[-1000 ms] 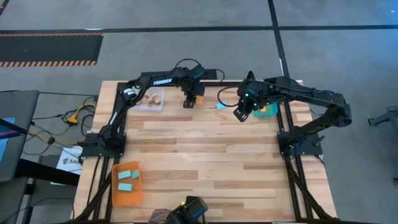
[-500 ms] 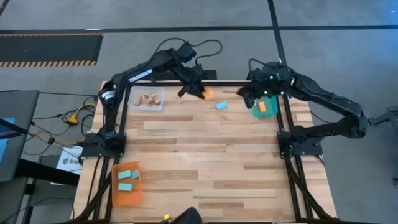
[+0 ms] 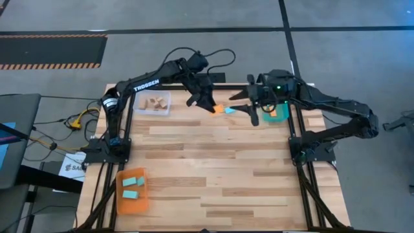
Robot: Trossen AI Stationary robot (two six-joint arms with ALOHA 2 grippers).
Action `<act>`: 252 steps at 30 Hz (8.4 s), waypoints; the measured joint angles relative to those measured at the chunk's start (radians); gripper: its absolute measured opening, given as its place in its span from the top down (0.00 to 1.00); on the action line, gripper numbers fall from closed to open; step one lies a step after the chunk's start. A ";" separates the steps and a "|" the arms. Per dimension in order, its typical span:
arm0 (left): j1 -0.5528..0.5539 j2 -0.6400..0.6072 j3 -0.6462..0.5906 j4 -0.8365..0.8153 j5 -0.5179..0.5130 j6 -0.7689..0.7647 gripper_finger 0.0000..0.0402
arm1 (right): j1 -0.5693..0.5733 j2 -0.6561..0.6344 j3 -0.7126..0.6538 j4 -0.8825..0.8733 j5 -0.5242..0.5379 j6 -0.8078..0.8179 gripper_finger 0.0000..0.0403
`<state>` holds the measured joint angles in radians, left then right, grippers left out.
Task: Sort & place blocks by color
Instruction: Put the orange block into the light blue bin, then put the light blue block into the orange bin
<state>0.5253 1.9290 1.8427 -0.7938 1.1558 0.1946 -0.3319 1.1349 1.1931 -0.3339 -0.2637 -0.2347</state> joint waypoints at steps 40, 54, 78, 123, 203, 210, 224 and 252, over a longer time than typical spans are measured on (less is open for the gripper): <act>0.007 0.001 0.001 0.001 0.026 -0.082 0.43 | 0.128 0.290 0.227 -0.203 0.135 -0.389 0.68; 0.147 -0.066 0.001 -0.307 -1.025 0.000 0.32 | -0.218 0.227 0.149 -0.838 0.136 -0.094 0.68; 0.136 -0.066 0.001 -0.315 -1.003 0.009 0.39 | -0.644 0.261 -0.072 -0.789 0.447 0.254 0.65; 0.074 -0.655 -0.627 -0.210 -1.063 -0.290 0.39 | -0.276 0.726 0.146 -0.459 0.087 -0.483 0.34; -0.375 -0.496 -0.689 0.750 -0.766 0.218 0.39 | -0.050 0.622 0.404 -0.398 -0.832 -0.034 0.73; -0.378 -0.475 -0.689 0.736 -0.795 0.234 0.45 | -0.035 0.622 0.405 -0.362 -0.830 0.022 0.73; -0.394 -0.476 -0.682 0.733 -0.800 0.246 0.93 | -0.014 0.622 0.405 -0.371 -0.844 0.048 0.67; -1.109 -0.746 -0.773 -0.291 -0.945 -0.990 0.93 | -0.172 0.604 0.406 -0.621 -0.732 -0.199 0.27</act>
<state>-0.5837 1.1825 1.0696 -1.0848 0.2110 -0.7949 -0.5044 1.7393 1.5986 -0.9545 -0.9955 -0.4339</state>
